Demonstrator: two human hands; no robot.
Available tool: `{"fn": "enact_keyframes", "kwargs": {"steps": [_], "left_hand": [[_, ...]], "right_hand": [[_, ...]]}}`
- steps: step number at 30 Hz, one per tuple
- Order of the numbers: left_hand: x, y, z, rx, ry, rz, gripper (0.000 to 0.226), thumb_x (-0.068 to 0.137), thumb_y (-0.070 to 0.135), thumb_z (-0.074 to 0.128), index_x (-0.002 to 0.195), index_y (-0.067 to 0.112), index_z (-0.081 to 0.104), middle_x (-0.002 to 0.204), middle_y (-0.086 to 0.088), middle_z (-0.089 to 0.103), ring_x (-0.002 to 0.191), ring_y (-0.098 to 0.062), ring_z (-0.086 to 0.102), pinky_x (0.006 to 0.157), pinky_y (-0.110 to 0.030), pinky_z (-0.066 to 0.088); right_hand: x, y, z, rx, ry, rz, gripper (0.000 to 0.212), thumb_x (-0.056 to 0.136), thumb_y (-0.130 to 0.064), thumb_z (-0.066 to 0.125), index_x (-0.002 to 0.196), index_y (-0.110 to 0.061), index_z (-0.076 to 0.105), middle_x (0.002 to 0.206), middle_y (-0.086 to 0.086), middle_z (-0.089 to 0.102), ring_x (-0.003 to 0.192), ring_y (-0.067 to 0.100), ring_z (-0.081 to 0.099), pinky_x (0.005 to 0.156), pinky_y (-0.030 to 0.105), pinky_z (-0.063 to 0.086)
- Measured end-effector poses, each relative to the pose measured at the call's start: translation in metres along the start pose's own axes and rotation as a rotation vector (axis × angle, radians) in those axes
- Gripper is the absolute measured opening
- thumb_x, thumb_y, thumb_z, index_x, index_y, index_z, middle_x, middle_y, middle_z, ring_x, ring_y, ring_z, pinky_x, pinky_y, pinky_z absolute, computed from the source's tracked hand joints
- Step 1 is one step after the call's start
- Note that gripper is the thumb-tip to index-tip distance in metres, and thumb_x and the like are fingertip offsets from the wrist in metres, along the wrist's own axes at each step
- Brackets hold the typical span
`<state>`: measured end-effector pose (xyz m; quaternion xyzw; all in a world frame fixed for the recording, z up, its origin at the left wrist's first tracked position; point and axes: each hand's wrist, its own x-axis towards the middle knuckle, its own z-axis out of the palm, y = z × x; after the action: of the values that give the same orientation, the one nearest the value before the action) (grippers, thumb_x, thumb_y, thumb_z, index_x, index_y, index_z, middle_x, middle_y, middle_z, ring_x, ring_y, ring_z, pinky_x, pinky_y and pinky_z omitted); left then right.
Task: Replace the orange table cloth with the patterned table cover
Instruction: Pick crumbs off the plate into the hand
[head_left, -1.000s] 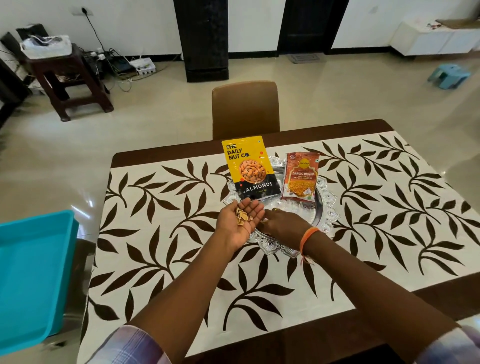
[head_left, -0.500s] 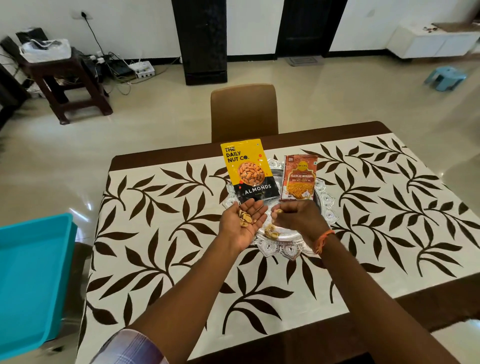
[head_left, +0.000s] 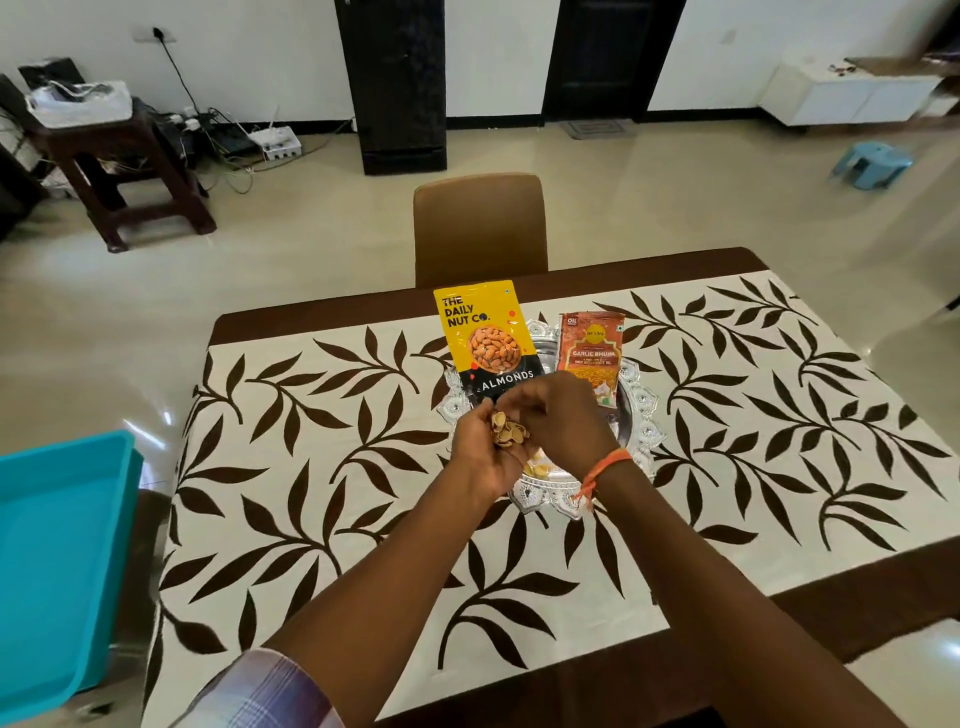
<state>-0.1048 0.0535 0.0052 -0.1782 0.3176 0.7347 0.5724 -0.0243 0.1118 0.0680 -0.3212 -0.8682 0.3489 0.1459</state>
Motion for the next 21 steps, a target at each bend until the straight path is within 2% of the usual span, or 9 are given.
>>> {"fn": "enact_keyframes", "kwargs": {"steps": [2, 5, 7, 10, 12, 13, 16, 18, 21], "left_hand": [[-0.002, 0.001, 0.002, -0.033, 0.022, -0.005, 0.045, 0.105, 0.030, 0.032, 0.086, 0.004, 0.062, 0.079, -0.013, 0.068, 0.076, -0.024, 0.068, 0.071, -0.037, 0.060], [-0.004, 0.007, 0.001, -0.076, 0.037, -0.010, 0.047, 0.104, 0.030, 0.033, 0.079, 0.003, 0.061, 0.068, -0.017, 0.068, 0.058, -0.028, 0.070, 0.056, -0.039, 0.061], [-0.007, 0.013, -0.004, -0.088, 0.064, 0.010, 0.043, 0.104, 0.028, 0.034, 0.081, 0.003, 0.061, 0.067, -0.017, 0.067, 0.057, -0.028, 0.069, 0.057, -0.038, 0.061], [-0.004, 0.025, -0.012, -0.115, 0.095, 0.030, 0.040, 0.104, 0.025, 0.035, 0.082, 0.002, 0.059, 0.066, -0.016, 0.067, 0.058, -0.027, 0.068, 0.056, -0.038, 0.061], [-0.005, 0.030, -0.015, -0.127, 0.095, 0.038, 0.040, 0.104, 0.025, 0.036, 0.082, 0.002, 0.059, 0.066, -0.016, 0.067, 0.061, -0.027, 0.067, 0.055, -0.037, 0.061], [-0.005, 0.032, -0.015, -0.127, 0.087, 0.041, 0.040, 0.104, 0.025, 0.036, 0.082, 0.001, 0.059, 0.066, -0.016, 0.067, 0.061, -0.027, 0.067, 0.054, -0.037, 0.060], [-0.008, 0.035, -0.018, -0.124, 0.078, 0.043, 0.041, 0.104, 0.026, 0.037, 0.081, 0.001, 0.060, 0.067, -0.016, 0.066, 0.062, -0.026, 0.067, 0.057, -0.036, 0.061], [-0.010, 0.035, -0.020, -0.120, 0.077, 0.041, 0.041, 0.104, 0.027, 0.038, 0.081, 0.001, 0.061, 0.067, -0.016, 0.066, 0.063, -0.025, 0.067, 0.056, -0.035, 0.061], [-0.011, 0.036, -0.022, -0.125, 0.087, 0.051, 0.042, 0.104, 0.027, 0.037, 0.082, 0.001, 0.061, 0.066, -0.016, 0.067, 0.057, -0.026, 0.069, 0.053, -0.035, 0.060]], "right_hand": [[-0.001, 0.000, -0.008, 0.070, 0.054, 0.020, 0.022, 0.081, 0.005, 0.063, 0.090, -0.009, 0.076, 0.084, 0.004, 0.074, 0.068, -0.002, 0.066, 0.066, 0.009, 0.050], [-0.004, 0.019, -0.025, 0.228, 0.124, 0.148, 0.019, 0.079, 0.008, 0.067, 0.089, -0.007, 0.073, 0.081, 0.004, 0.072, 0.072, 0.007, 0.069, 0.069, 0.028, 0.060], [-0.005, 0.045, -0.033, 0.090, 0.093, 0.224, 0.022, 0.075, 0.009, 0.070, 0.090, -0.007, 0.072, 0.083, 0.006, 0.071, 0.078, 0.018, 0.069, 0.074, 0.035, 0.059], [-0.009, 0.085, -0.027, -0.298, -0.114, 0.294, 0.030, 0.071, 0.010, 0.070, 0.096, -0.007, 0.073, 0.094, 0.009, 0.071, 0.086, 0.023, 0.066, 0.082, 0.028, 0.051], [-0.011, 0.102, -0.013, -0.437, -0.161, 0.272, 0.024, 0.076, 0.003, 0.063, 0.092, -0.013, 0.070, 0.098, 0.010, 0.067, 0.096, 0.027, 0.065, 0.084, 0.028, 0.049], [-0.012, 0.103, -0.007, -0.474, -0.152, 0.255, 0.024, 0.079, 0.000, 0.059, 0.093, -0.017, 0.067, 0.100, 0.011, 0.064, 0.099, 0.030, 0.063, 0.086, 0.029, 0.048], [-0.013, 0.084, 0.009, -0.456, -0.215, 0.267, 0.024, 0.085, 0.008, 0.057, 0.104, -0.003, 0.067, 0.090, 0.021, 0.060, 0.086, 0.041, 0.059, 0.079, 0.031, 0.045], [-0.007, 0.072, 0.026, -0.435, -0.243, 0.236, 0.017, 0.084, 0.005, 0.060, 0.097, -0.002, 0.070, 0.093, 0.019, 0.062, 0.090, 0.034, 0.060, 0.074, 0.027, 0.042], [0.001, 0.065, 0.045, -0.394, -0.266, 0.117, 0.015, 0.084, 0.001, 0.060, 0.090, -0.002, 0.073, 0.088, 0.018, 0.067, 0.079, 0.028, 0.060, 0.068, 0.026, 0.042]]}}
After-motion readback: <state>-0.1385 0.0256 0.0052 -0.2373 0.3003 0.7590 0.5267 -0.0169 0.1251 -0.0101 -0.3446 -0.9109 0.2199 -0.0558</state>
